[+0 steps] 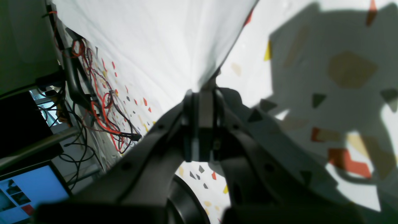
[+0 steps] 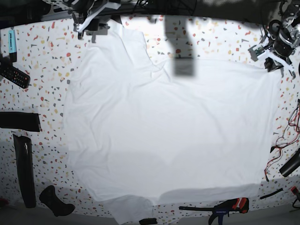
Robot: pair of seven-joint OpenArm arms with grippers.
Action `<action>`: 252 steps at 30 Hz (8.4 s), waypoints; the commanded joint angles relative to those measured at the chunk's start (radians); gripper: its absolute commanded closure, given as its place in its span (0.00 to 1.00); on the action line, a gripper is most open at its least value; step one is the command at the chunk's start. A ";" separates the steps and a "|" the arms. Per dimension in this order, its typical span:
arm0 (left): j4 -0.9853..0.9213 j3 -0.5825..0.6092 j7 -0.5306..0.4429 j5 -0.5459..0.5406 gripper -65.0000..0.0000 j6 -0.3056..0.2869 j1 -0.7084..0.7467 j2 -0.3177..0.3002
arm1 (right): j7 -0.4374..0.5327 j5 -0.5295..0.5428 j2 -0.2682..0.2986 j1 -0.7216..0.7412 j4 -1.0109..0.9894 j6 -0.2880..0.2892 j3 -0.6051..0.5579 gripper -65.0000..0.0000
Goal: Fold the T-shirt properly
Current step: 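Pinch the shirt's collar-side edge with both grippers, then lift the shirt edge and pull both grippers toward the hem, then lower the folded edge onto the shirt and open both grippers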
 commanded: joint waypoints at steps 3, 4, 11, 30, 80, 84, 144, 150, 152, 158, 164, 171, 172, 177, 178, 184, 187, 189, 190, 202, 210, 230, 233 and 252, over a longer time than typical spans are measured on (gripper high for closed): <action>0.009 -0.006 0.004 -0.001 1.00 0.003 0.002 -0.020 | 0.018 -0.031 0.009 0.010 0.010 -0.006 0.003 0.37; 0.009 -0.006 0.004 -0.001 1.00 0.003 0.002 -0.020 | 0.018 -0.037 0.009 0.017 0.007 -0.006 0.003 0.37; 0.009 -0.006 0.004 -0.001 1.00 0.003 0.002 -0.020 | 0.045 -0.048 0.008 0.092 -0.097 -0.006 0.003 0.37; 0.009 -0.006 0.004 -0.001 1.00 0.003 0.002 -0.020 | 0.043 -0.046 0.008 0.124 -0.113 -0.006 0.002 0.86; 0.009 -0.006 -0.076 -0.353 1.00 0.153 -0.229 -0.018 | -0.171 0.379 -0.210 0.626 0.012 -0.451 0.003 1.00; 0.009 -0.006 -0.074 -0.350 1.00 0.138 -0.251 0.001 | -0.171 0.379 -0.261 0.689 -0.042 -0.451 0.003 1.00; -0.655 -0.006 -0.048 -0.451 1.00 0.163 -0.803 0.275 | 0.005 0.424 -0.516 1.602 -1.396 -0.416 0.003 1.00; -0.655 -0.006 -0.048 -0.451 1.00 0.159 -0.803 0.277 | 0.063 0.359 -0.516 1.612 -1.399 -0.417 0.003 1.00; -0.655 -0.006 -0.048 -0.451 1.00 0.159 -0.803 0.277 | 0.096 0.320 -0.515 1.615 -1.399 -0.417 0.003 0.87; -0.655 -0.006 -0.048 -0.451 1.00 0.159 -0.803 0.277 | 0.107 0.262 -0.515 1.619 -1.399 -0.472 0.003 0.51; -0.655 -0.006 -0.048 -0.445 1.00 0.159 -0.803 0.277 | 0.032 0.311 -0.515 1.619 -1.399 -0.479 0.003 0.51; -0.655 -0.006 -0.050 -0.294 0.99 0.160 -0.805 0.277 | 0.007 0.344 -0.515 1.617 -1.399 -0.478 0.003 0.51; -0.655 -0.006 -0.053 -0.288 0.94 0.160 -0.806 0.277 | -0.003 0.365 -0.515 1.617 -1.399 -0.478 0.003 0.51; -0.655 -0.006 -0.076 -0.289 0.71 0.176 -0.829 0.277 | -0.029 0.415 -0.515 1.616 -1.399 -0.477 0.003 0.51; -0.655 -0.006 -0.079 -0.290 0.71 0.175 -0.837 0.277 | -0.035 0.418 -0.515 1.616 -1.399 -0.477 0.003 0.51; -0.655 -0.006 -0.105 -0.354 0.71 0.174 -0.888 0.277 | -0.088 0.418 -0.515 1.616 -1.399 -0.477 0.003 0.51; -0.658 -0.006 -0.104 -0.361 0.71 0.167 -0.904 0.277 | -0.107 0.418 -0.515 1.611 -1.399 -0.477 0.003 0.51; -0.680 -0.006 -0.104 -0.361 0.71 0.138 -0.912 0.277 | -0.122 0.418 -0.515 1.610 -1.399 -0.477 0.003 0.51; -0.700 -0.006 -0.105 -0.361 0.71 0.110 -0.917 0.277 | -0.129 0.417 -0.515 1.610 -1.399 -0.477 0.003 0.51; -0.817 -0.006 -0.108 -0.358 0.68 0.057 -1.018 0.276 | -0.121 0.425 -0.515 1.608 -1.399 -0.477 0.003 0.51; -0.818 -0.006 -0.103 -0.360 0.68 -0.047 -1.059 0.271 | -0.129 0.425 -0.515 1.608 -1.399 -0.477 0.003 0.51; -0.720 -0.006 0.021 -0.974 0.68 -0.148 -0.974 0.271 | 0.037 0.542 -0.504 1.350 -1.399 -0.449 0.166 0.51; -0.720 -0.006 0.011 -0.971 0.68 -0.178 -0.933 0.272 | 0.050 0.497 -0.503 1.316 -1.399 -0.441 0.192 0.51; -0.720 -0.006 -0.006 -0.903 0.68 -0.176 -0.795 0.271 | -0.010 0.496 -0.489 1.255 -1.397 -0.360 0.190 0.51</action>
